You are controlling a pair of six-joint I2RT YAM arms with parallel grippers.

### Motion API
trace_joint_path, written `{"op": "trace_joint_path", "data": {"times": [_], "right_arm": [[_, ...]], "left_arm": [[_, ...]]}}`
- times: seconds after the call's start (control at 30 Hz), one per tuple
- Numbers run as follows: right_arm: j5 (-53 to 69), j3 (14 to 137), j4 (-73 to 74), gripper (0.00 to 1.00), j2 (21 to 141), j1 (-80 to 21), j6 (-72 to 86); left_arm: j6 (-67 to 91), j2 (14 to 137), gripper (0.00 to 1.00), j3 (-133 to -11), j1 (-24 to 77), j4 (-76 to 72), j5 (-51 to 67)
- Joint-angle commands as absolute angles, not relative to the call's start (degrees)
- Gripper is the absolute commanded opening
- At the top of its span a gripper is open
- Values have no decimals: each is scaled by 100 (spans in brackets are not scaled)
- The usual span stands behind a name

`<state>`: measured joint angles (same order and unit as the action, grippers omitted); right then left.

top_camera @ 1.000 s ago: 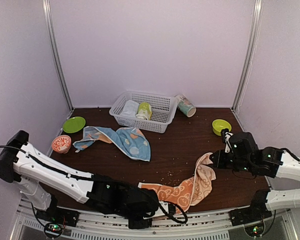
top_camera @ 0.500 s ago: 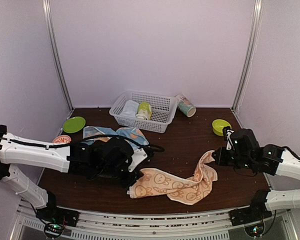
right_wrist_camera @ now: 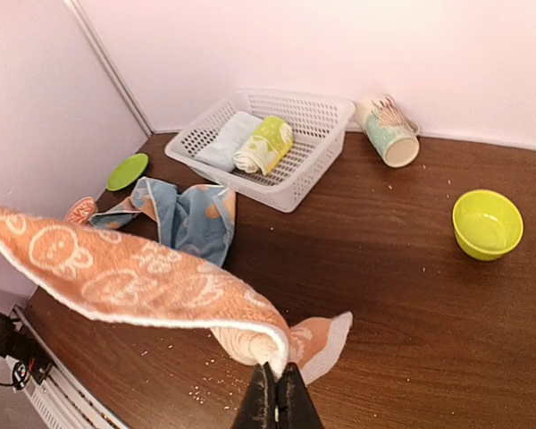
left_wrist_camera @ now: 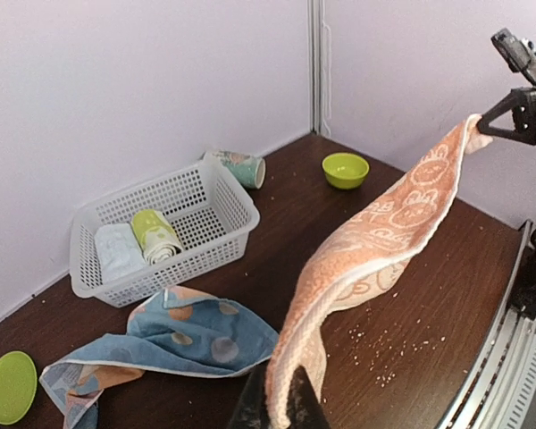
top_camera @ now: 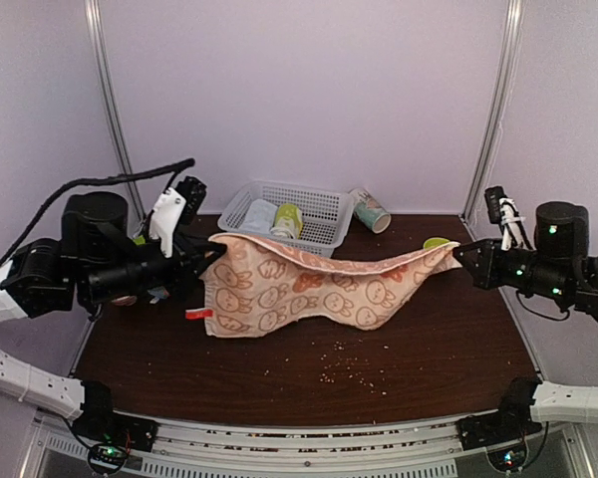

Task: Roll the towels
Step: Flatten out the towel at the center of the board.

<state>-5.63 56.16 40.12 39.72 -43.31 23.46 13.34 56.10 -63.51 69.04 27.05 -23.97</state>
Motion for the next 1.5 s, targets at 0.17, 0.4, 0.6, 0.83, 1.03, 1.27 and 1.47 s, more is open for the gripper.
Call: {"op": "trace_joint_path", "data": {"times": [0.17,0.4,0.6,0.83,1.03,1.27,1.47], "right_arm": [[1426,6270,4745,0,2988,-4315,1522],[1920,6094,4124,0,2648,-4315,1886],[268,5110,3845,0,3344,-4256,2334],[-604,4316,3181,0,4077,-3550,2785],[-503,4521,3232,0,4246,-3461,2317],[826,4815,3902,0,3601,-3477,1920],[1749,5414,4583,0,2632,-3489,1925]], "left_arm": [[1190,4563,0,-6267,6873,3084,-1394],[1270,4016,0,-5879,6869,2848,-777],[1295,5042,0,-5375,6705,2158,-841],[1494,6409,0,-5092,5669,1371,-106],[1250,6408,0,-5422,5423,1590,-260],[1402,5662,0,-5183,5480,2223,642],[1823,4443,0,-4983,5971,2617,927]]}}
